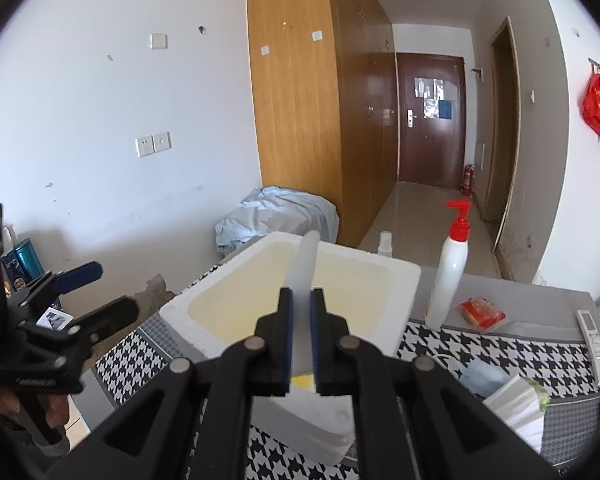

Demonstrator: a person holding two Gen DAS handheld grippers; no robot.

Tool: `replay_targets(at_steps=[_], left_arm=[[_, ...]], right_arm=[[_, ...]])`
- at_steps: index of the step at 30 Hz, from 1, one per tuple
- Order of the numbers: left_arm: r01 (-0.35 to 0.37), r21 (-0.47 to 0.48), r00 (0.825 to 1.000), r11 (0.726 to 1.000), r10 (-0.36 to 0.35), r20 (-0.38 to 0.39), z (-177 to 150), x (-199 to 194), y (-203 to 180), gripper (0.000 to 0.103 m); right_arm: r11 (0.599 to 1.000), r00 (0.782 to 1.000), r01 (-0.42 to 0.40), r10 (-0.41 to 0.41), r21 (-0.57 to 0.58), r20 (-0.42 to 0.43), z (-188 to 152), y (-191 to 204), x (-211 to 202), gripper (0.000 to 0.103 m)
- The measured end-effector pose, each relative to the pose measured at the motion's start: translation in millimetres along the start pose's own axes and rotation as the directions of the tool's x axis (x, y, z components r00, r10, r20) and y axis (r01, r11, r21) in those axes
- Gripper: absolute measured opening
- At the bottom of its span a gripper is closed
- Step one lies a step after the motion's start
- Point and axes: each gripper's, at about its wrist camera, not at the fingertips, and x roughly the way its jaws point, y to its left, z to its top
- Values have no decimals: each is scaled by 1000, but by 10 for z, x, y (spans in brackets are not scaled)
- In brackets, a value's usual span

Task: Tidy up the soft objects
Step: 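Lower the white roll into the foam box and open the right gripper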

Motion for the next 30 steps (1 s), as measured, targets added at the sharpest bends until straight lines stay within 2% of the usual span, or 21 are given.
replay_targets(at_steps=[12, 21, 25, 27, 29, 30], left_arm=[[10, 11, 1000, 1000, -10, -24, -160, 12, 2, 102], [10, 7, 999, 1000, -9, -32, -240, -7, 10, 102], [-2, -1, 999, 1000, 2, -33, -259, -14, 44, 102], [-3, -3, 999, 1000, 3, -34, -260, -16, 48, 102], [-5, 0, 999, 1000, 5, -36, -261, -15, 42, 102], [-6, 0, 999, 1000, 6, -35, -260, -22, 40, 102]], right_arm=[[1000, 997, 22, -22, -5, -77, 6, 57, 344, 10], [1000, 994, 21, -22, -10, -109, 2, 70, 451, 11], [1000, 991, 13, -14, -4, -133, -8, 72, 509, 16], [1000, 991, 9, -9, -1, -135, -14, 73, 508, 29], [1000, 992, 4, -5, -3, -126, -19, 80, 478, 61], [1000, 994, 4, -4, 2, -111, -19, 79, 444, 66]])
